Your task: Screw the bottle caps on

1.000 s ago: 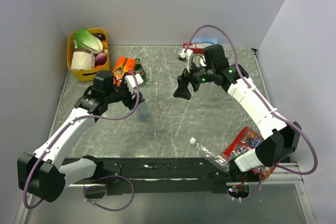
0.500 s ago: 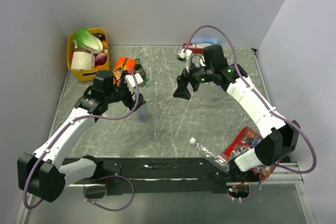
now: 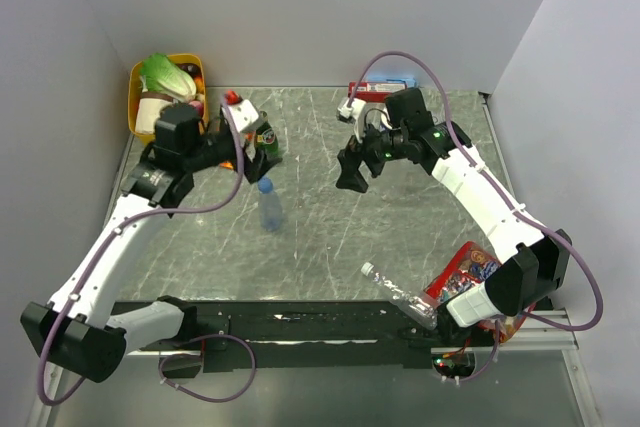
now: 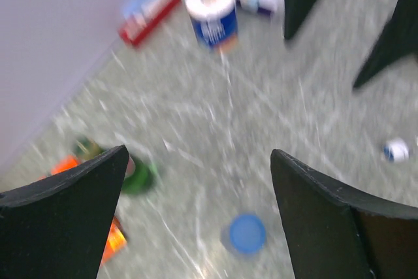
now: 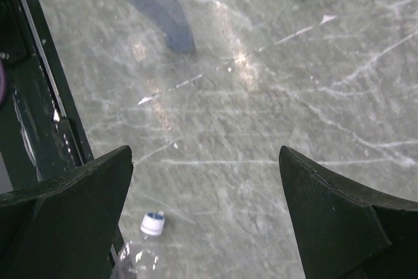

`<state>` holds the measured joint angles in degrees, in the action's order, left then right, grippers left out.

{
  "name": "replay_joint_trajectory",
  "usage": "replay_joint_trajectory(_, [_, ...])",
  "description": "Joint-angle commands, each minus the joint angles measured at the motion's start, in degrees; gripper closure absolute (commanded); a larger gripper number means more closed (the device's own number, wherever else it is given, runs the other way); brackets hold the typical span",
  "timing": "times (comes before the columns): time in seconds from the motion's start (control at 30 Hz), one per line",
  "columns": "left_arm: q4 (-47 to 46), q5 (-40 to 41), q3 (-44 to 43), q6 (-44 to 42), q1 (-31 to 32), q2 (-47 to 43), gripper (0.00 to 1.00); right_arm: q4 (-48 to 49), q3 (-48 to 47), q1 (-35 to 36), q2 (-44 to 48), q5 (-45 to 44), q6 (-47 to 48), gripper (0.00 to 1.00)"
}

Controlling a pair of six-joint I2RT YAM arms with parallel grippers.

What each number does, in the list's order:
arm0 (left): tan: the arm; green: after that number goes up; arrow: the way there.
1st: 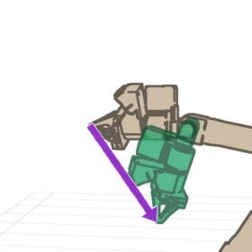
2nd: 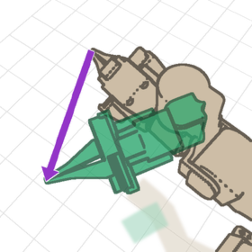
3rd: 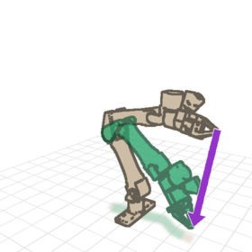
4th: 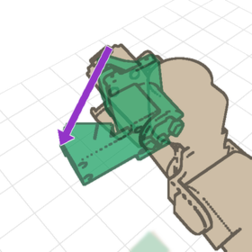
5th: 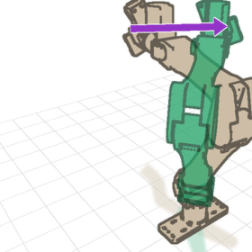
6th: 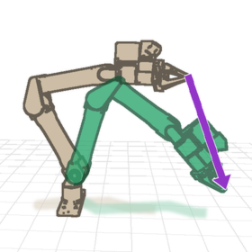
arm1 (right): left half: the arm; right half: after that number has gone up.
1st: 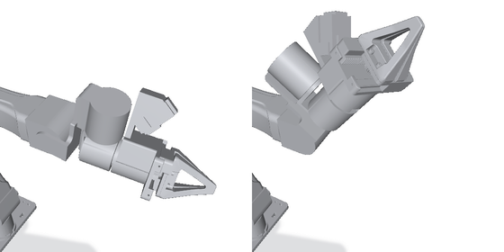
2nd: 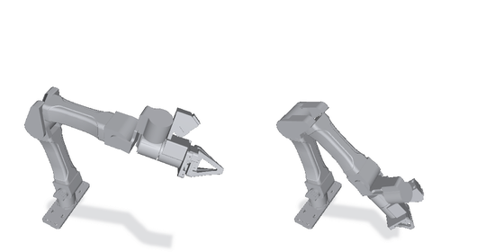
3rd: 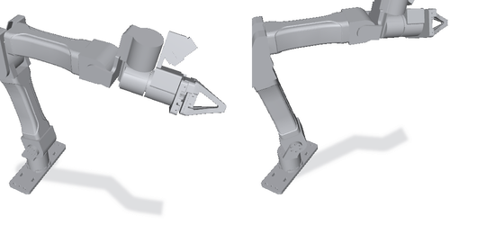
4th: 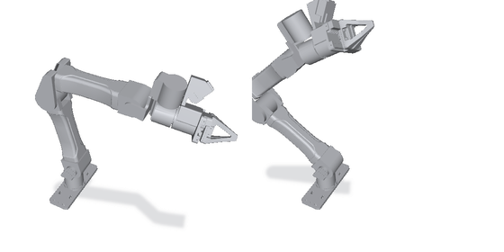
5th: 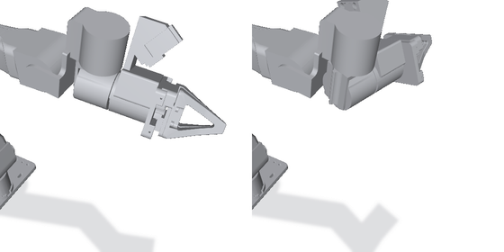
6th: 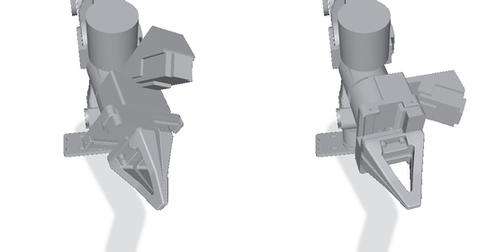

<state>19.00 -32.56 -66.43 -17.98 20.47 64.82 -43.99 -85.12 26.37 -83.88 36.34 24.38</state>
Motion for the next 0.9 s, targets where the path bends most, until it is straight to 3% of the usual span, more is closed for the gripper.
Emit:
replay_joint_trajectory(0.0, [-4.14,-1.03,-7.29,5.75,-0.08,-0.48,0.04,-9.69,0.13,0.96,0.39,-0.74,4.52,0.01])
replay_joint_trajectory(0.07, [-7.38,5.03,-7.57,7.51,-0.25,-1.09,0.04,-16.18,2.67,4.03,-0.67,-2.4,7.77,0.01])
replay_joint_trajectory(0.3, [-10.57,17.34,-6.43,7.08,-3.76,-3.99,0.04,-20.61,14.8,11.94,-3.05,-12.33,6.39,0.01])
replay_joint_trajectory(0.87, [-8.63,14.63,-0.55,10.42,-10.8,-12.25,0.04,-17.45,14.19,18.8,-16.66,-21.65,-1.79,0.01])
